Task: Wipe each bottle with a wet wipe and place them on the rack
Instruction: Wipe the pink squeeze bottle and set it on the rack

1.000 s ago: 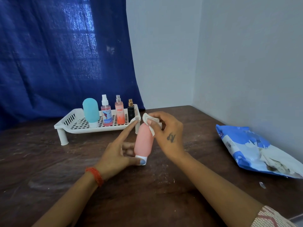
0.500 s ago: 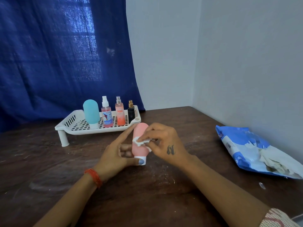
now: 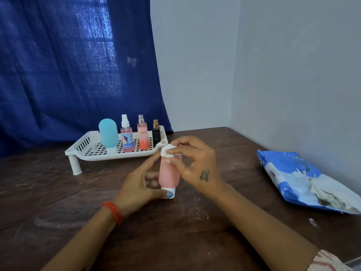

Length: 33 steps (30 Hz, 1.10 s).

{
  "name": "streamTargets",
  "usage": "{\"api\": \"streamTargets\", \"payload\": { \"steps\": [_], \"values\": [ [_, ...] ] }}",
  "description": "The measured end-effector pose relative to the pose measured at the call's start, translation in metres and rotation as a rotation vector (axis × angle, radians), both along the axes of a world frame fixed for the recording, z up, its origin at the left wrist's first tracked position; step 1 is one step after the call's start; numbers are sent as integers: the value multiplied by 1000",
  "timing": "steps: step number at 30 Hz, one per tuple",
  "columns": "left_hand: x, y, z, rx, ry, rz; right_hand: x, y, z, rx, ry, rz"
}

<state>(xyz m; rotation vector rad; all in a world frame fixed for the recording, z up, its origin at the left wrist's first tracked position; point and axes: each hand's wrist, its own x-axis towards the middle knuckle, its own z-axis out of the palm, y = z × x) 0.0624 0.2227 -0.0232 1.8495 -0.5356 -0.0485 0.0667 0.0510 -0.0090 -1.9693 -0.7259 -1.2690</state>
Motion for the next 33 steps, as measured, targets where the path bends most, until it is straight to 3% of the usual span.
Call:
{"api": "streamTargets", "payload": {
  "steps": [5, 11, 17, 21, 25, 33],
  "values": [
    [-1, -1, 1, 12, -10, 0, -3, 3, 0, -258, -95, 1],
    [-1, 1, 1, -4, -36, -19, -14, 2, 1, -603, 31, 205],
    [1, 1, 2, -17, -27, -32, -9, 9, -4, -725, -68, 141],
    [-1, -1, 2, -33, -27, -18, -4, 10, -1, -655, -175, 1],
    [-2, -3, 1, -49, -9, -27, 1, 7, 0, -428, -197, -117],
    [-2, -2, 1, 6, -45, -16, 4, -2, -2, 7, -29, -194]
  ]
}}
